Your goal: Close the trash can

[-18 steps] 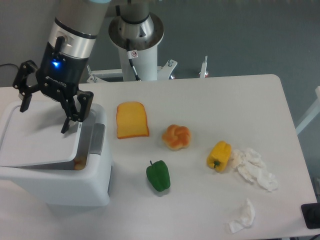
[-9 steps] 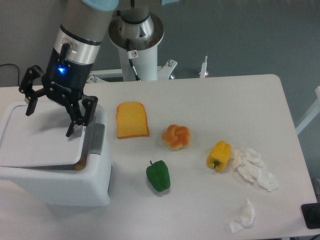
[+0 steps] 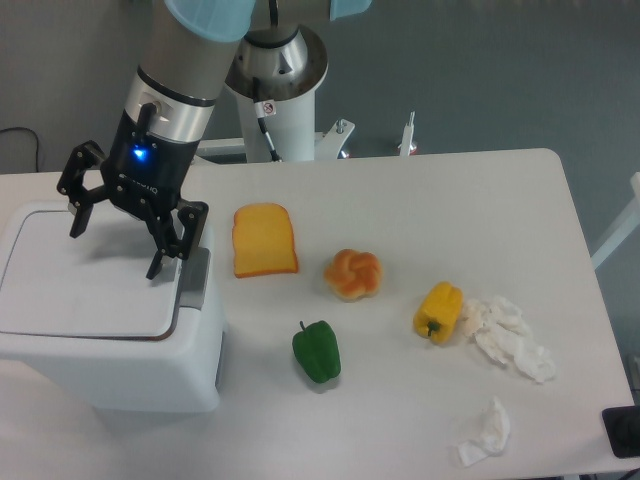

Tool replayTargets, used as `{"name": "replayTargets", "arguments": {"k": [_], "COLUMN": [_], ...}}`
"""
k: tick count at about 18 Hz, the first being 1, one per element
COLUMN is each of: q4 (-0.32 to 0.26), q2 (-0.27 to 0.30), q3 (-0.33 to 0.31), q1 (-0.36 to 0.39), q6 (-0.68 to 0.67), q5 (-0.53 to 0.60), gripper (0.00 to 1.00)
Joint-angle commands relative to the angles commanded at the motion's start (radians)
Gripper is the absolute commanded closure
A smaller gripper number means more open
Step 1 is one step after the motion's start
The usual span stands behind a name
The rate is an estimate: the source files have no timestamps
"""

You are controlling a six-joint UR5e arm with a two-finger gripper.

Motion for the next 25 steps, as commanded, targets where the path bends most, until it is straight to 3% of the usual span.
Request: {"name": "replayTargets", "arguments": {"k": [25], "q4": [0.003], "q2": [0.002], "q3": [0.002], "q1": [0.012], "q6": [0.000], "q5": [0.003], "gripper": [0.00]}}
